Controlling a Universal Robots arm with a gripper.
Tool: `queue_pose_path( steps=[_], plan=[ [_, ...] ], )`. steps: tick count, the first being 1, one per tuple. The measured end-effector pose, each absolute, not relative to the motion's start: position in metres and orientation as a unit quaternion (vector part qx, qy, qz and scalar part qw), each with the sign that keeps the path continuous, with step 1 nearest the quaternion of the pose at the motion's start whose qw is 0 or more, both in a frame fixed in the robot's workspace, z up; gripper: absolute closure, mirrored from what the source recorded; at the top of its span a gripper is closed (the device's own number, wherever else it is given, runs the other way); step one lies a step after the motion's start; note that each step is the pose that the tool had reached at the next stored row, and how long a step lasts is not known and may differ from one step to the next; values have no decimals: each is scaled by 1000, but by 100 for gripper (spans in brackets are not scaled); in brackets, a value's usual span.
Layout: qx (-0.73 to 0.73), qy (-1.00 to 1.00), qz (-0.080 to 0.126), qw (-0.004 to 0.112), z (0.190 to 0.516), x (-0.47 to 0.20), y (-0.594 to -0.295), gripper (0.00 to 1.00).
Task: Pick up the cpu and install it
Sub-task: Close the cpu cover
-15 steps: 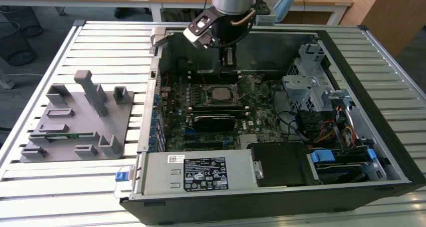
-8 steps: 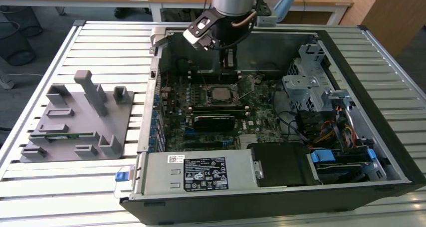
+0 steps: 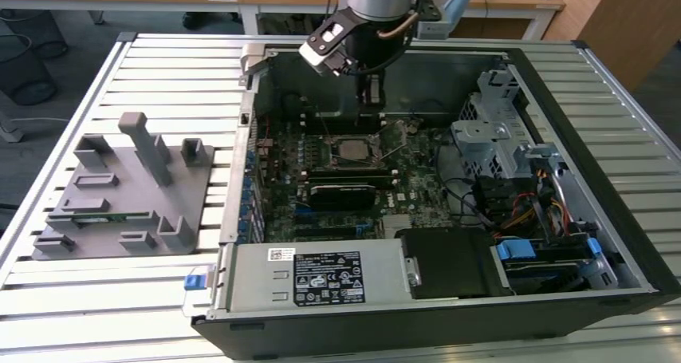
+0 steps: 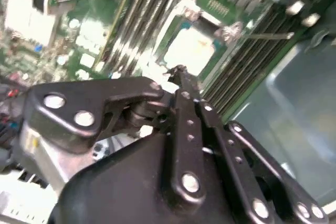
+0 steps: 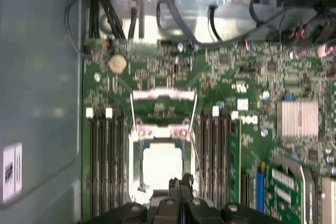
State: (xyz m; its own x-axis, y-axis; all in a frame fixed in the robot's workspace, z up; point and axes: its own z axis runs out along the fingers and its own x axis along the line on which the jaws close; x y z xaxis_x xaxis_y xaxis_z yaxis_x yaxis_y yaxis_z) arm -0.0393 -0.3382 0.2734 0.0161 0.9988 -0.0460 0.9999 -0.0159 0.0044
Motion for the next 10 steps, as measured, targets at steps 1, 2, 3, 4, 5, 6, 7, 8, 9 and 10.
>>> queue_pose_path(
  steps=[1,2,3,4,5,6,7,8,9,10],
  plan=[
    [713,701,-15,18,273,-36,-338,89],
    [713,701,-15,18,273,-33,-338,89],
    [713,701,-15,18,273,-30,-338,89],
    [713,701,-15,18,273,-28,-338,89],
    [713,701,-15,18,273,-26,-338,89],
    [713,701,-15,18,273,-25,-338,89],
    [713,701,-15,18,273,-24,-338,89],
    [713,701,-15,18,273,-23,-338,89],
    [713,701,-15,18,273,-23,-338,89],
    [713,701,-15,18,273,-23,-338,89]
  ],
)
